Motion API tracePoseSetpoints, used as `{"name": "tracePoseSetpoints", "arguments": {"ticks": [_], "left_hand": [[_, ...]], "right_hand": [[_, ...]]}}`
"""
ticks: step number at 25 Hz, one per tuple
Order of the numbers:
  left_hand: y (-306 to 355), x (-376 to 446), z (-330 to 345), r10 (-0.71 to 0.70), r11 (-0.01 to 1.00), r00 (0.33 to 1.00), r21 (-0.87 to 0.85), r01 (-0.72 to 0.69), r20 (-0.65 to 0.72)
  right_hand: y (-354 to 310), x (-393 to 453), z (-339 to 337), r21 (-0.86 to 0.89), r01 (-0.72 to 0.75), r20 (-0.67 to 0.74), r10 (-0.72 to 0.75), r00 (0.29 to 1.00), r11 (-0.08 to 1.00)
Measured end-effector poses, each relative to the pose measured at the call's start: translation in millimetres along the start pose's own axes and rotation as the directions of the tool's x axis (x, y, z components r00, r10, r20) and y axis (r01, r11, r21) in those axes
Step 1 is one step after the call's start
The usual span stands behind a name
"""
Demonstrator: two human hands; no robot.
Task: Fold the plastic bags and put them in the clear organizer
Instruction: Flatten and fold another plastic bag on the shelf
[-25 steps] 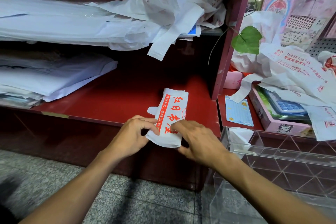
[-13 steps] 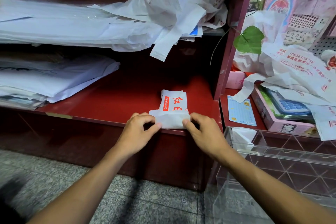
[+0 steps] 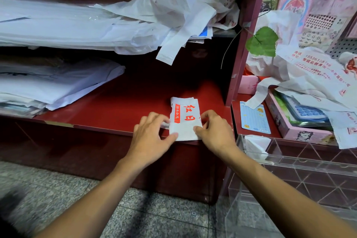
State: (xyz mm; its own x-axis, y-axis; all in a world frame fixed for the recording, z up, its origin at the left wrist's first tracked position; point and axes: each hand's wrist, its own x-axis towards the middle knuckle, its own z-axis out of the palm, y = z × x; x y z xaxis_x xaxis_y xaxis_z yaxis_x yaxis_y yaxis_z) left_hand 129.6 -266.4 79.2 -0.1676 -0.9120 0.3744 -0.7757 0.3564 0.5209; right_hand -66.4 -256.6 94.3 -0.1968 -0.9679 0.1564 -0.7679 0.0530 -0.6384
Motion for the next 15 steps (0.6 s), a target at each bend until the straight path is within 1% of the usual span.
{"name": "tracePoseSetpoints", "arguments": {"ticks": [1, 2, 3, 4, 5, 6, 8, 10, 11, 12, 13, 14, 15], "left_hand": [[1, -1, -1, 0.071, 0.996, 0.993, 0.046, -0.075, 0.092], [0, 0, 0, 0.104, 0.987, 0.976, 0.103, -0.125, 0.19], [0, 0, 2, 0.12, 0.972, 0.959, 0.164, -0.166, 0.257], [-2, 0, 4, 0.132, 0.957, 0.948, 0.213, -0.198, 0.289], [-3, 0, 6, 0.134, 0.948, 0.947, 0.241, -0.208, 0.291], [-4, 0, 6, 0.138, 0.949, 0.955, 0.24, -0.204, 0.264], [-5, -1, 5, 0.151, 0.962, 0.973, 0.202, -0.186, 0.177], [-8, -1, 3, 0.184, 0.962, 0.973, 0.179, -0.207, 0.137], [-10, -1, 4, 0.194, 0.963, 0.972, 0.166, -0.215, 0.132], [-13, -2, 4, 0.192, 0.969, 0.973, 0.135, -0.209, 0.125], [-15, -2, 5, 0.183, 0.977, 0.977, 0.087, -0.193, 0.111], [-16, -2, 4, 0.169, 0.984, 0.981, 0.046, -0.173, 0.091], [-16, -2, 3, 0.155, 0.988, 0.985, 0.015, -0.157, 0.072]], "right_hand": [[1, 0, -1, -0.035, 0.025, -0.011, -0.025, 1.0, 0.999], [3, -1, -1, -0.069, 0.062, -0.019, -0.063, 0.998, 0.996], [4, -1, -1, -0.093, 0.107, -0.012, -0.108, 0.994, 0.99], [5, -2, -1, -0.103, 0.153, 0.009, -0.153, 0.988, 0.983], [6, -2, -2, -0.106, 0.197, 0.044, -0.193, 0.98, 0.975], [8, -3, -3, -0.115, 0.236, 0.09, -0.226, 0.97, 0.965], [9, -6, -9, -0.208, 0.325, 0.221, -0.279, 0.934, 0.923], [10, -9, -13, -0.365, 0.439, 0.334, -0.325, 0.885, 0.821], [11, -9, -13, -0.425, 0.482, 0.363, -0.343, 0.866, 0.766], [11, -9, -13, -0.453, 0.507, 0.373, -0.36, 0.855, 0.734], [11, -9, -12, -0.443, 0.516, 0.363, -0.379, 0.851, 0.733], [13, -9, -12, -0.389, 0.516, 0.339, -0.402, 0.85, 0.763], [14, -9, -12, -0.293, 0.496, 0.299, -0.415, 0.859, 0.817]]}}
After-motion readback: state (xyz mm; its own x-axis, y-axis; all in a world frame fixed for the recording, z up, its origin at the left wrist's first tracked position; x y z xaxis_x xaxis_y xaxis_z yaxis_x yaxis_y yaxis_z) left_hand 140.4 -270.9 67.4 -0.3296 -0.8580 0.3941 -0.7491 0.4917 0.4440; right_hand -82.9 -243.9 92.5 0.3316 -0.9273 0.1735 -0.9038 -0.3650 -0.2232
